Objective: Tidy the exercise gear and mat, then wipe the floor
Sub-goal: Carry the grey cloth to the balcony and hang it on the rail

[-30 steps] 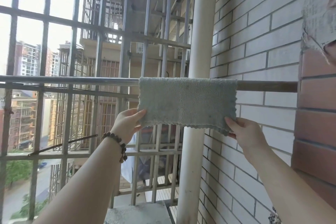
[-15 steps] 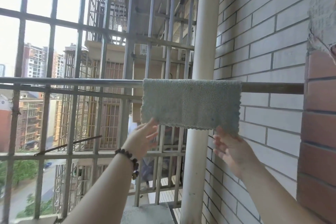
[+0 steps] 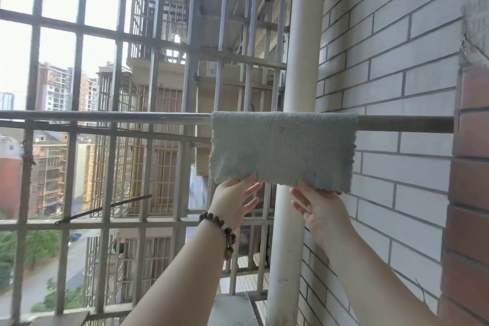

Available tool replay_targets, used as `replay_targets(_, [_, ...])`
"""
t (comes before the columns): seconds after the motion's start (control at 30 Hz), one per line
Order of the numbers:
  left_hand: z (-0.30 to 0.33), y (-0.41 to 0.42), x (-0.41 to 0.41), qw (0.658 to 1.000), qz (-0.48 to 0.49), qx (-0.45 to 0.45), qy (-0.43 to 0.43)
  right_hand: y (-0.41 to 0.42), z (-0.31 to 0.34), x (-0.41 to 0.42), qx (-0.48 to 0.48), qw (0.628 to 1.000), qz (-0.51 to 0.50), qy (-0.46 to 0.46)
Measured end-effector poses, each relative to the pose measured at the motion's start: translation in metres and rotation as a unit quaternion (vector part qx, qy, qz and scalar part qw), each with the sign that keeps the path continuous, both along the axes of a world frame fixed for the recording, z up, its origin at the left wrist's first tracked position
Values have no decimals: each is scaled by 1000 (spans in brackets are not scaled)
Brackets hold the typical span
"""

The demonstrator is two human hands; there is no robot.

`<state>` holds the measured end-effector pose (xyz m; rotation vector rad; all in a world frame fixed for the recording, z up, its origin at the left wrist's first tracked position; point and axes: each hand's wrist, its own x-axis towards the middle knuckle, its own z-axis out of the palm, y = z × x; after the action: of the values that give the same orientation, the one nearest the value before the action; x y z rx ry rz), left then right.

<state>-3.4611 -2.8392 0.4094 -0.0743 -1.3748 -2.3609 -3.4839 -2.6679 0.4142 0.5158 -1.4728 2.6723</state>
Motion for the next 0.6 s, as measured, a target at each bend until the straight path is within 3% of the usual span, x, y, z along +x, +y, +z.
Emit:
replay_targets(0.23, [1,9,7,999,41,-18,-8,4,4,1,22,1000,-6,-7])
replay_targets(0.37, [-7,8,26,989,103,-103,-37,12,-3,7,122,992,-20,28])
replay_targets(0.5, [-24,12,60,932,221,-281,-59,22,-22,18,312,932,-158,91])
replay_targets(0.6, [-37,20,90,851,310,-420,-56,33,-37,41,354,900,-208,148])
